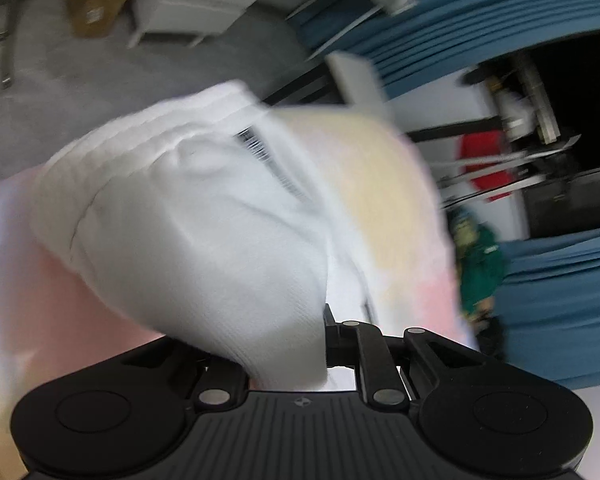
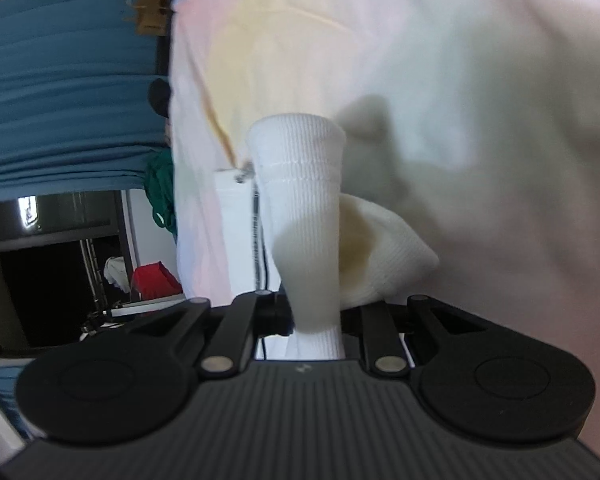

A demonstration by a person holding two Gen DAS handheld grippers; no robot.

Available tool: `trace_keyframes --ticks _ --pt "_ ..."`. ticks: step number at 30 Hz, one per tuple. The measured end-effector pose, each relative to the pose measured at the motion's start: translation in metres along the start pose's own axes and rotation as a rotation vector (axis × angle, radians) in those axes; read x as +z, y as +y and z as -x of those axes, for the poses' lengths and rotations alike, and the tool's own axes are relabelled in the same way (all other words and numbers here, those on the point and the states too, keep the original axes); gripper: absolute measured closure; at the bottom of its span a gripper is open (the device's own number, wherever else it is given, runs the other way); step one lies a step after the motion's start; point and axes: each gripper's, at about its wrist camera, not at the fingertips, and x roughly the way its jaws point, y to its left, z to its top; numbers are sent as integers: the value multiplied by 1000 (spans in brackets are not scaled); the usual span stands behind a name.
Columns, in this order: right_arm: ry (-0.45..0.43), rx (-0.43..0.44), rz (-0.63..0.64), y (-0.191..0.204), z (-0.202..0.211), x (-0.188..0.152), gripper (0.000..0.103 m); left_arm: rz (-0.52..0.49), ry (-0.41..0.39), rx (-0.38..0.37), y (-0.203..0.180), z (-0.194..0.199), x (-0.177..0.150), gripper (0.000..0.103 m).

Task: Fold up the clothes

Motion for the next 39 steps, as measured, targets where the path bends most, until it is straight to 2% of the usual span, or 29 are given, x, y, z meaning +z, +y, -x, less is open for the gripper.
trace_keyframes --ticks 2,7,11,17,20,21,23,24,26,28,32,35,39 --pt "5 5 -28 -6 0 -1 87 -28 -2 15 -1 0 -3 83" --pt "10 -3 17 -1 -4 -2 86 -112 -2 56 -4 9 -10 72" --pt "10 -7 13 -2 -9 -3 85 -203 -17 87 -8 30 -17 56" --pt "6 -24 13 -4 -9 -3 79 -483 -177 241 -28 81 -49 43" --pt "17 -19 33 -2 -10 -3 71 -576 -240 258 -48 98 -67 36" --pt "24 -18 53 -1 -10 -4 65 -607 -261 263 -55 103 -73 33" --pt "40 -3 98 6 -11 -7 51 -669 -290 250 -69 112 -89 23" --pt "48 7 118 9 -12 -9 41 -702 -303 241 -78 113 -97 22" --pt "65 8 162 17 -16 -14 32 -756 -314 216 -94 114 -112 22" --pt "75 -4 183 20 -19 -19 30 -794 -306 183 -109 111 -127 22" --pt "71 -12 186 22 -25 -23 28 -854 -229 85 -140 91 -157 22" --pt "59 1 183 23 -29 -23 28 -912 -200 29 -159 76 -180 21" --pt "36 42 153 17 -31 -18 27 -984 -204 54 -184 47 -198 21"
